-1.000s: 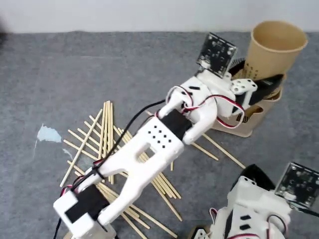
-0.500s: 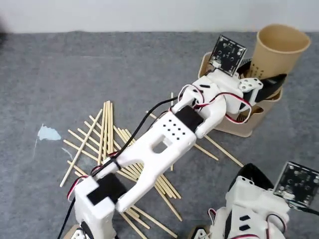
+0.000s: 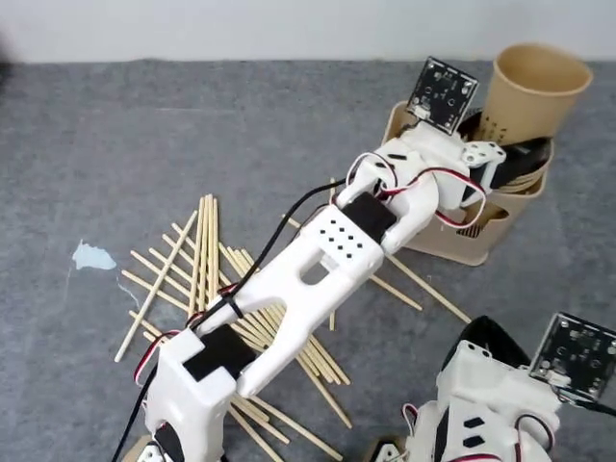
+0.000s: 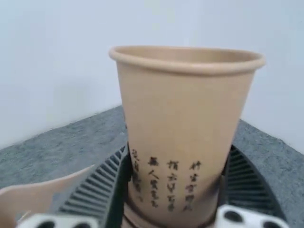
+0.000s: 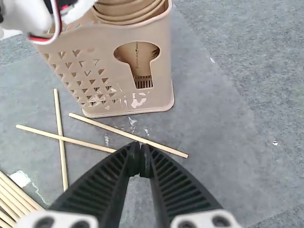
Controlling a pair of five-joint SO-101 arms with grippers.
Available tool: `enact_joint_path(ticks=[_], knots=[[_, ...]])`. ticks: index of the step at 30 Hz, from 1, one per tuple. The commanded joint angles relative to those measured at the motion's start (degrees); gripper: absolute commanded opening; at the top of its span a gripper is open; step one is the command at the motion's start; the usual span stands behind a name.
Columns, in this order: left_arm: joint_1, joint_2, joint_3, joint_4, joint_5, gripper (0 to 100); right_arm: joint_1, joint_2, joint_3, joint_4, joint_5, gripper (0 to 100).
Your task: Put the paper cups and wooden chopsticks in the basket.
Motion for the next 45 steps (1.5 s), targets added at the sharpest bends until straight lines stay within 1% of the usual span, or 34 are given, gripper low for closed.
enact_joint_path(ticks=[1,4,8,12,18,23,30,36,43,45], knots=[[-0.88,-0.88,-3.91,0.44,0.35,27,-0.40,0.04,0.09,-1.10,-0.62,0.8],[-0.70,-0.88,-3.74,0.53,0.35,27,-0.40,0.04,0.09,-1.19,-0.62,0.8],[0.09,-1.41,-5.23,2.73,0.35,27,-0.40,0.04,0.09,-1.27,-0.62,0.8],[0.44,-0.79,-9.89,7.82,0.35,27,-0.40,0.04,0.09,-1.27,-0.62,0.8],[0.62,-0.79,-13.05,12.57,4.22,35,-0.40,0.04,0.09,-1.27,-0.62,0.8],[0.62,0.26,-13.67,12.92,4.40,35,-0.40,0.04,0.09,-1.27,-0.62,0.8],[-1.93,7.74,-22.64,12.48,4.48,35,-0.40,0.04,0.09,-1.27,-0.62,0.8],[-2.37,9.49,-25.19,12.66,4.22,29,-0.40,0.04,0.09,-1.27,-0.62,0.8],[-0.62,5.63,-25.10,20.48,4.40,29,-0.40,0.04,0.09,-1.27,-0.62,0.8],[-0.62,5.19,-25.10,21.63,4.40,30,-0.40,0.04,0.09,-1.27,-0.62,0.8]])
